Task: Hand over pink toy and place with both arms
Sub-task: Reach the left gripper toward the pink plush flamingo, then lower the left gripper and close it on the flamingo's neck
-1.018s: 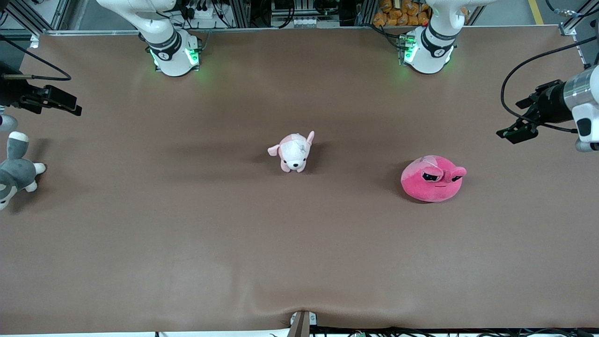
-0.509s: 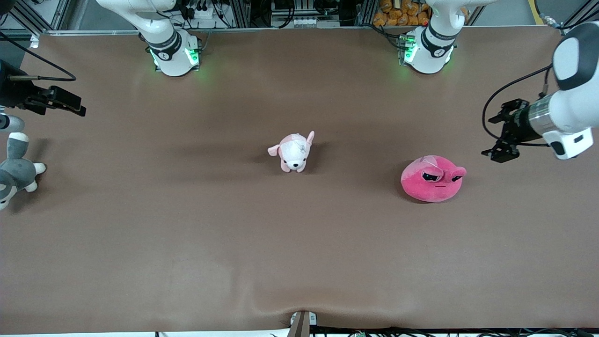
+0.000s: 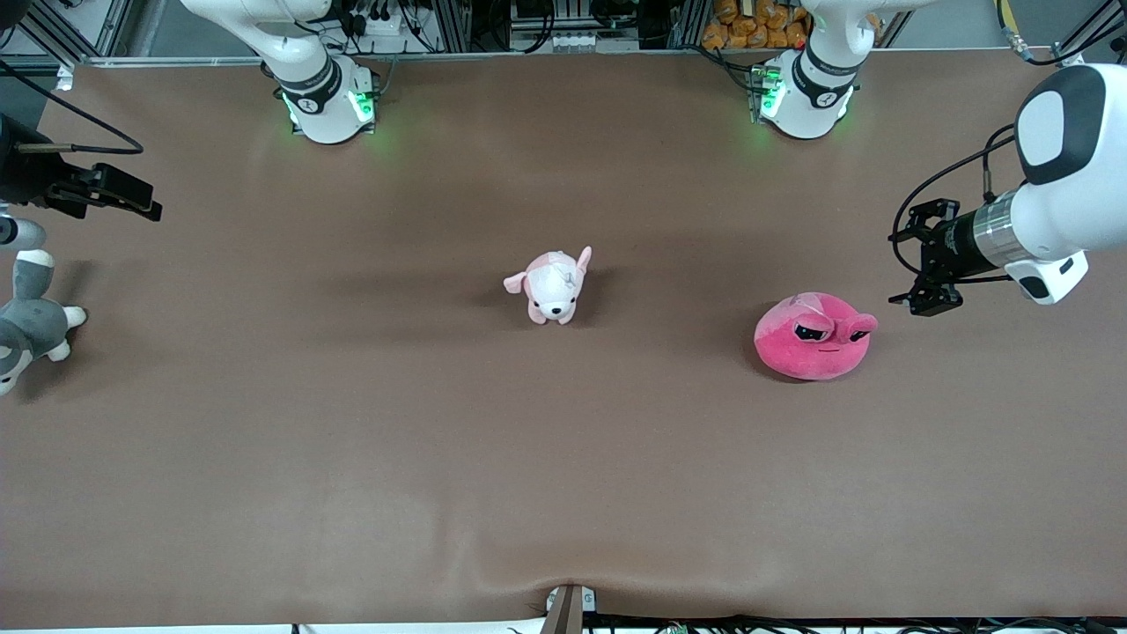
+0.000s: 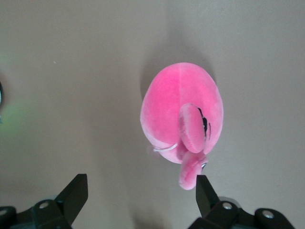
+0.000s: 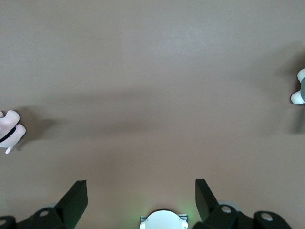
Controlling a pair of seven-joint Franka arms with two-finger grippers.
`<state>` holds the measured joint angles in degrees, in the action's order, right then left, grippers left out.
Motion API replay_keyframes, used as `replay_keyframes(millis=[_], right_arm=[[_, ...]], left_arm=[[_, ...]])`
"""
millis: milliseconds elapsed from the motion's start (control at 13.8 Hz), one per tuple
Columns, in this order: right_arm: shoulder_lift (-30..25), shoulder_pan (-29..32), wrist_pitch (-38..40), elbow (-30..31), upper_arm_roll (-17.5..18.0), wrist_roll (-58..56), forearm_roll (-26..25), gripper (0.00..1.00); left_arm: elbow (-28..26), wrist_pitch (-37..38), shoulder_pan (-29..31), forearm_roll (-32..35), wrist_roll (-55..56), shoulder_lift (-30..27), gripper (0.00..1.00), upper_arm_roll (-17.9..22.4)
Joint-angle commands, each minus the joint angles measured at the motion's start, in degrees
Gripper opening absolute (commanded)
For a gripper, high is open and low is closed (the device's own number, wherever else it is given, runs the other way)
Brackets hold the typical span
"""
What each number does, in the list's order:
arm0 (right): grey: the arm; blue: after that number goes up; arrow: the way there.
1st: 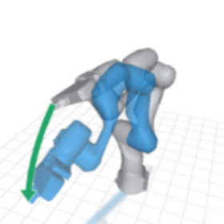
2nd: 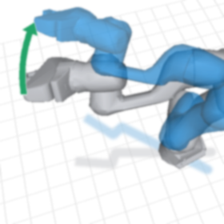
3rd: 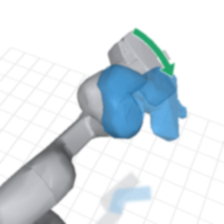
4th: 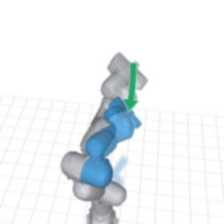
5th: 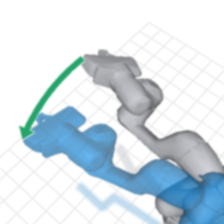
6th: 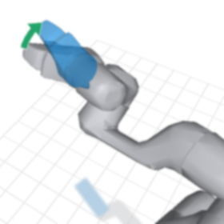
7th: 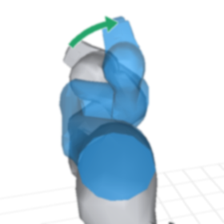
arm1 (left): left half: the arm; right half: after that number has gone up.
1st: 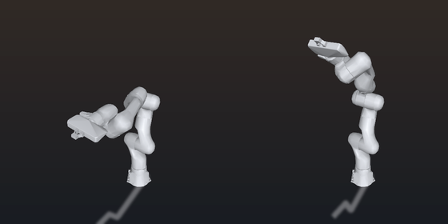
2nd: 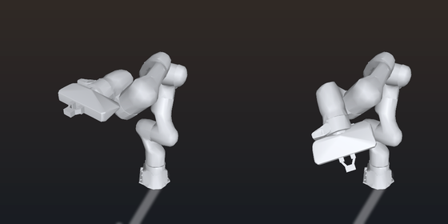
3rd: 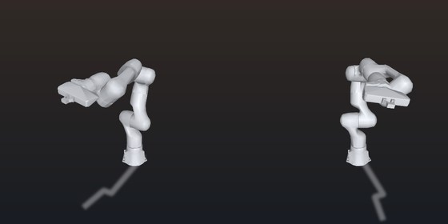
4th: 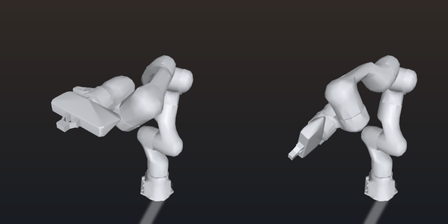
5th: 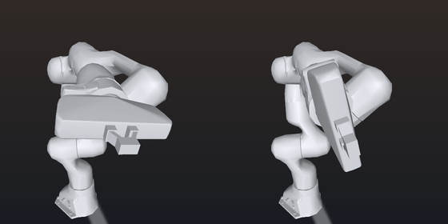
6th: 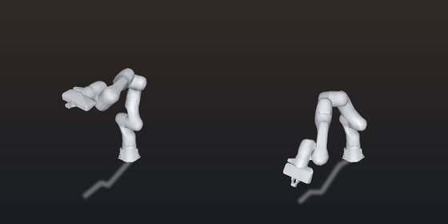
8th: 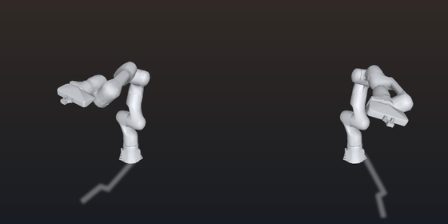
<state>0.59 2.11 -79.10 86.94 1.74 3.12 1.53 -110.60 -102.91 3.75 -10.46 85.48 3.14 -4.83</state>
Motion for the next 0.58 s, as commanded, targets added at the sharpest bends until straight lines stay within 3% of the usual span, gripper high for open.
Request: replay_keyframes(millis=[0,509], right_arm=[[-0.24,-0.53,-0.52,0.51,-0.16,0.40,0.05,1.00],[0.64,-1.41,-1.40,0.43,-0.16,0.75,0.05,1.00]], left_arm=[[-0.67,-2.56,0.29,-3.24,4.49,1.69,1.00,-0.09],[-1.02,-6.95,0.91,-6.77,5.13,6.52,1.00,-0.01]])
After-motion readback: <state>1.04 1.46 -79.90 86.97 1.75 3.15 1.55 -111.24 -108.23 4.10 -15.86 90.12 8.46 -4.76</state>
